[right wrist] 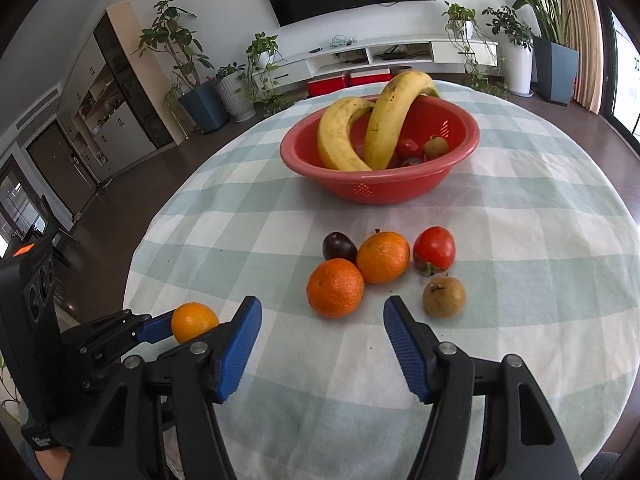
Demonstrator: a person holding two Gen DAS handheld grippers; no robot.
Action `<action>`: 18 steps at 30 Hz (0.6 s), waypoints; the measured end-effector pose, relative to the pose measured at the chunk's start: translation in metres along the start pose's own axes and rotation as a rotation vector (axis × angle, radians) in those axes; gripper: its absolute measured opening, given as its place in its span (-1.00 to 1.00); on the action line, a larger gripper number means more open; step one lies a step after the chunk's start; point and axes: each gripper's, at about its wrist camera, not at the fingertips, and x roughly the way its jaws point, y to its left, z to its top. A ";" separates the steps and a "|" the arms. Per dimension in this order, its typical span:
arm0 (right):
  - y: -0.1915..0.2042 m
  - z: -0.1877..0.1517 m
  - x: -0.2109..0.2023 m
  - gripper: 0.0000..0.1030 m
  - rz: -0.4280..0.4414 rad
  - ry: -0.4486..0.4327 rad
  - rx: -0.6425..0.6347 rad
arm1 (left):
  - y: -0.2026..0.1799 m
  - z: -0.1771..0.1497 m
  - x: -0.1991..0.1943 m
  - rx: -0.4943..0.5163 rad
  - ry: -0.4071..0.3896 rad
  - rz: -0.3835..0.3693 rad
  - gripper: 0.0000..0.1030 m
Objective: Organize fruits
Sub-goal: 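Grasp another orange with the right tool while the left tool holds its orange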
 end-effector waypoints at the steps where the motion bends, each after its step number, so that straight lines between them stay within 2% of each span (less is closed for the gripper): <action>1: 0.000 0.001 0.005 0.26 -0.010 0.018 0.013 | 0.000 -0.001 -0.001 -0.001 -0.006 -0.002 -0.32; 8: -0.004 0.003 0.029 0.04 -0.009 0.090 0.081 | 0.004 -0.003 0.000 -0.019 -0.018 -0.016 -0.32; 14: -0.010 0.009 0.033 -0.05 -0.008 0.081 0.130 | 0.004 -0.004 -0.001 -0.023 -0.022 -0.026 -0.32; 18: -0.010 0.009 0.034 -0.22 -0.012 0.076 0.123 | 0.003 -0.004 0.000 -0.024 -0.017 -0.030 -0.32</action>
